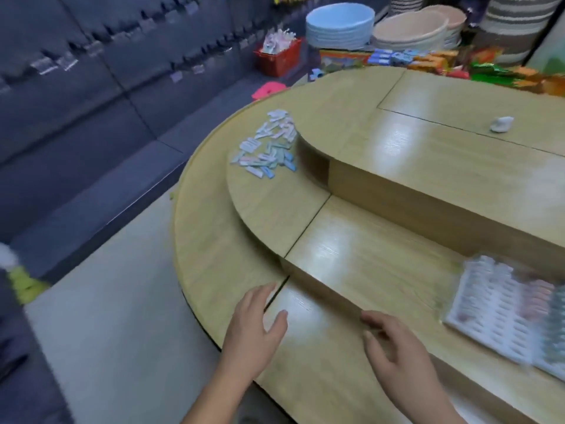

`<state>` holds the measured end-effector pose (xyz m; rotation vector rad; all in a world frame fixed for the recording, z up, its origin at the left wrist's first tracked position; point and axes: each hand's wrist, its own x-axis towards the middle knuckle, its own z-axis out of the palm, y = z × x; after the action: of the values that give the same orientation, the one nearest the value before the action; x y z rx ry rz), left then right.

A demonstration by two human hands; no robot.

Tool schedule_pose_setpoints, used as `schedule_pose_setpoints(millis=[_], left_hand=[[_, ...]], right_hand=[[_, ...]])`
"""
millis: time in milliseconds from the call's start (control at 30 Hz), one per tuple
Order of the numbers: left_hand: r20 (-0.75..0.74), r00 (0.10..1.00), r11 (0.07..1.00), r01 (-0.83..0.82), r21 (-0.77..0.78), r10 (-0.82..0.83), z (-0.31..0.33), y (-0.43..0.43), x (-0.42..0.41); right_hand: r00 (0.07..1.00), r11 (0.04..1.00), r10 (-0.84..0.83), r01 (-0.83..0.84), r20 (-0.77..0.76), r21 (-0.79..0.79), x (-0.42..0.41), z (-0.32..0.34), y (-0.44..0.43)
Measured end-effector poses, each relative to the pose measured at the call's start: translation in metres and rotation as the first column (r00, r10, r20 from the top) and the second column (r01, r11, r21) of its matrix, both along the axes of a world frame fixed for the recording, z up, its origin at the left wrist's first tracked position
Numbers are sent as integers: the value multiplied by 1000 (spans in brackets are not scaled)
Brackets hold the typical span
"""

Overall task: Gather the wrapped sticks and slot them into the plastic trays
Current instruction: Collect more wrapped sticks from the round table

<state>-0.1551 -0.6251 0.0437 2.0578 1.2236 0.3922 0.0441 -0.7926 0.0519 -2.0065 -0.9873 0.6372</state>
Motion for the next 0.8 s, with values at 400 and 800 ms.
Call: schedule_pose_setpoints(millis=[400,800], left_hand=[[160,964,976,-202,-85,213,14,156,-203],[170,897,909,-381,-167,408,13,320,-325]], right_hand=[[989,993,0,17,-145,113,-185,7,210],[973,987,5,32,-229,156,-267,-21,410]])
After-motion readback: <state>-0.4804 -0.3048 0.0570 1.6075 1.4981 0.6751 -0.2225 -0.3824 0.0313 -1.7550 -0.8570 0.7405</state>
